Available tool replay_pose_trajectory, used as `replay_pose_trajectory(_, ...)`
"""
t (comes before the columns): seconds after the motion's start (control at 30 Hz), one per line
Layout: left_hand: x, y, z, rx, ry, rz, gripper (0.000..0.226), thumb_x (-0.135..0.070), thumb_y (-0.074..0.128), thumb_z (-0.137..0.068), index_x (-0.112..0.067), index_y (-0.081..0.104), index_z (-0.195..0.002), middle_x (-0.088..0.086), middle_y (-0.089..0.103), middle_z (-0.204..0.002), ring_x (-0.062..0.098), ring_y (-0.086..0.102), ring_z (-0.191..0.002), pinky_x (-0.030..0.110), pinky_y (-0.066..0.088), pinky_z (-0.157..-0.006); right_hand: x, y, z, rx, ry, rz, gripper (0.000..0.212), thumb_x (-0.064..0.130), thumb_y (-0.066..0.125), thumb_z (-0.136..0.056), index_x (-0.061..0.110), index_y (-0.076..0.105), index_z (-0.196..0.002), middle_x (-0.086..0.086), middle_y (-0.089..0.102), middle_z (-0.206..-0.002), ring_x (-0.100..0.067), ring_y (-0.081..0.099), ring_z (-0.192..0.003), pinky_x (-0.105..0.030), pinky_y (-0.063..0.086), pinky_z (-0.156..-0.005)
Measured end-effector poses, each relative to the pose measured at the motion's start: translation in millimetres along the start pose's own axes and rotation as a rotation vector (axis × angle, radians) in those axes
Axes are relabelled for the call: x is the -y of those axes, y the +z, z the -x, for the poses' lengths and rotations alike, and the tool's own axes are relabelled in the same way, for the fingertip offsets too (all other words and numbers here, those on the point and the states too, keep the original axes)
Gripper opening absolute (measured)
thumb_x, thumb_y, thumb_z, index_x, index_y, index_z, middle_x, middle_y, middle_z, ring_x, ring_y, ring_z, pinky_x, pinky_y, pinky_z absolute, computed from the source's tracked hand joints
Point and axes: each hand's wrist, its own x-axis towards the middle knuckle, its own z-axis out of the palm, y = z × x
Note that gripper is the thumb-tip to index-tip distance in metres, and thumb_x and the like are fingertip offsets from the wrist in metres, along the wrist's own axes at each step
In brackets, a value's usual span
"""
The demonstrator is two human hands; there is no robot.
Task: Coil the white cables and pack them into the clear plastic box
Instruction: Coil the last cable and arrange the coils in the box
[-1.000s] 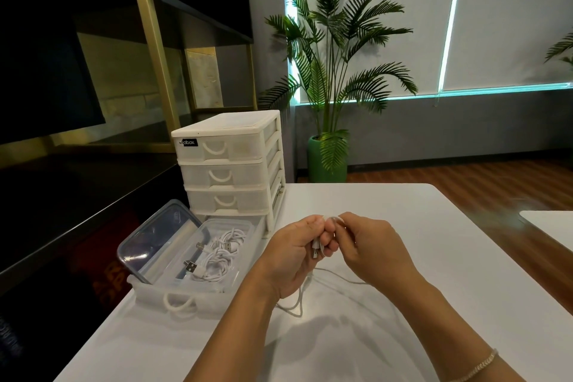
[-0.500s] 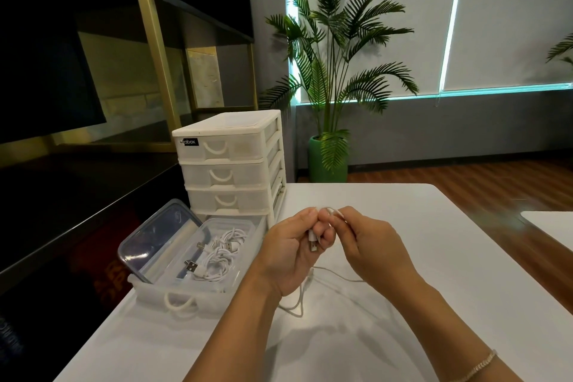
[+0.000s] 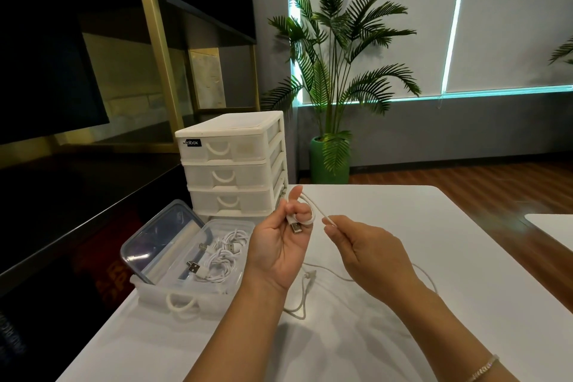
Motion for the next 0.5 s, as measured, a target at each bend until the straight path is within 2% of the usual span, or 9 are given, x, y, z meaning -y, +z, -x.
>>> replay_pose_trajectory(0.1,0,-1,-2,-0.016,0.004,-0.018,0.034,-0.015,0.033,-0.099,0.010,0.055,-0.108,0.008,0.055,-0.063,0.011,0.057,-0.052,0.020,0.053,-0.050,-1,1,0,0.002,-0.015,0.071,0.045,0.049,0.023,-0.096,0.036,0.043,-0.133,0.012,0.064,-0.098,-0.009,0.057,-0.080,-0.021,0.049,-0.069)
replay_pose_trajectory(0.23,1,0,-2,-0.091,0.108,-0.126,0.031,-0.011,0.040,-0.097,0.009,0.049,-0.119,0.021,0.066,-0.096,0.021,0.071,-0.064,0.025,0.057,-0.054,-2,3,0,-0.048,-0.043,0.133,0.039,0.043,0.034,-0.096,0.033,0.050,-0.130,0.007,0.052,-0.084,-0.011,0.048,-0.069,-0.017,0.037,-0.055)
replay_pose_trajectory(0.3,3,2,-1,-0.115,0.148,-0.217,0.027,-0.008,0.043,-0.096,0.010,0.051,-0.114,0.022,0.064,-0.103,0.024,0.072,-0.071,0.026,0.058,-0.057,-2,6,1,-0.092,-0.046,0.137,0.029,0.036,0.051,-0.092,0.029,0.063,-0.118,0.005,0.051,-0.077,-0.011,0.045,-0.062,-0.013,0.029,-0.048)
replay_pose_trajectory(0.4,7,1,-1,-0.165,0.195,-0.483,0.022,-0.007,0.047,-0.094,0.008,0.056,-0.107,0.017,0.065,-0.101,0.026,0.072,-0.080,0.028,0.060,-0.068,-3,8,0,-0.138,-0.070,0.164,0.018,0.023,0.079,-0.071,0.024,0.074,-0.088,0.007,0.046,-0.059,-0.008,0.036,-0.046,-0.006,0.014,-0.042)
replay_pose_trajectory(0.5,13,-2,-3,-0.176,0.254,-0.863,0.029,-0.012,0.049,-0.094,0.004,0.056,-0.118,0.002,0.070,-0.089,0.018,0.071,-0.086,0.023,0.056,-0.078,-5,10,0,-0.146,-0.068,0.180,0.020,0.020,0.085,-0.060,0.023,0.073,-0.076,0.005,0.051,-0.055,-0.007,0.034,-0.043,-0.004,0.012,-0.042)
